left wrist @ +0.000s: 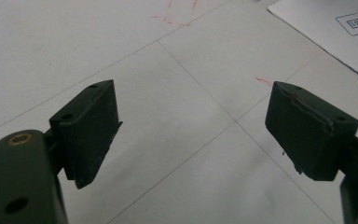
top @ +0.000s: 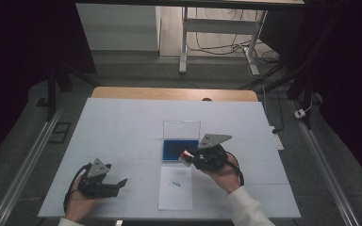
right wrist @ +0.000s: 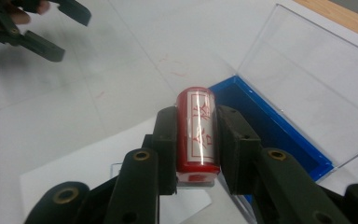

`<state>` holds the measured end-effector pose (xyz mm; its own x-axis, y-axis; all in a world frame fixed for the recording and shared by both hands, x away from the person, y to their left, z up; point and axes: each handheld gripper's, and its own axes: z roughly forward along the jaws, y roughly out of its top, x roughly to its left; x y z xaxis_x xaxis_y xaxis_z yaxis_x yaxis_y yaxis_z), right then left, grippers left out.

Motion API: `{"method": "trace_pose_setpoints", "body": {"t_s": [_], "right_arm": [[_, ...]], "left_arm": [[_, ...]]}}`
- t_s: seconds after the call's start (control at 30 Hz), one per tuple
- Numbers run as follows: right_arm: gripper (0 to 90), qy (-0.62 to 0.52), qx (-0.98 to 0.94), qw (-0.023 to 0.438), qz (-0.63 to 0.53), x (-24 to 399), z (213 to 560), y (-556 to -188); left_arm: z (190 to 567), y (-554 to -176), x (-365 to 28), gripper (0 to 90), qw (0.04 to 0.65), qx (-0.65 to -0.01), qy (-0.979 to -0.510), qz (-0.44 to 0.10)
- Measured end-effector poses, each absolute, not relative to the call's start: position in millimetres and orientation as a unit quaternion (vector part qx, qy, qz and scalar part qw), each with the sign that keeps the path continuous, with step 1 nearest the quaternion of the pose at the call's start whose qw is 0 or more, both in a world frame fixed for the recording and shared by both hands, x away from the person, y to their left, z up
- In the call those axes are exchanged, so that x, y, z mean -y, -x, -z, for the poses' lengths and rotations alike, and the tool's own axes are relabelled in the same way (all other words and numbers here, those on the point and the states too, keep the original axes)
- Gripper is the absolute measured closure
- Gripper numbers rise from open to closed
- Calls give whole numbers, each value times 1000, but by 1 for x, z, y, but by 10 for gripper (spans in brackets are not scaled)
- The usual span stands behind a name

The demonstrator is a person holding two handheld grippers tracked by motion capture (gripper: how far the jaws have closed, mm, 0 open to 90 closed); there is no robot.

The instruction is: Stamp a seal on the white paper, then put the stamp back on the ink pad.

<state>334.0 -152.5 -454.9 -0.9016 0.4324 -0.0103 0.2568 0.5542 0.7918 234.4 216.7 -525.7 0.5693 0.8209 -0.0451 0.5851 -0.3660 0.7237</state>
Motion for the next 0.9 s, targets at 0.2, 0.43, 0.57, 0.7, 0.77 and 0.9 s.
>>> {"method": "trace_pose_setpoints", "body": {"t_s": [0.2,0.43,0.57,0.7,0.77,0.9], "right_arm": [[690,-207,-874,107,-426,151,450,-348],[690,-220,-878,115,-409,143,452,-363],[690,-225,-880,116,-402,136,456,-371],[689,-233,-884,118,-387,131,463,-378],[689,-236,-886,126,-379,129,467,-381],[687,-238,-888,131,-371,127,472,-385]], "left_arm": [[526,-235,-217,176,357,-435,-810,-164],[527,-234,-218,176,358,-433,-811,-164],[526,-234,-218,176,359,-433,-810,-165],[526,-235,-219,176,359,-434,-810,-164],[526,-235,-219,176,360,-433,-810,-164],[527,-235,-220,176,360,-433,-810,-162]]}}
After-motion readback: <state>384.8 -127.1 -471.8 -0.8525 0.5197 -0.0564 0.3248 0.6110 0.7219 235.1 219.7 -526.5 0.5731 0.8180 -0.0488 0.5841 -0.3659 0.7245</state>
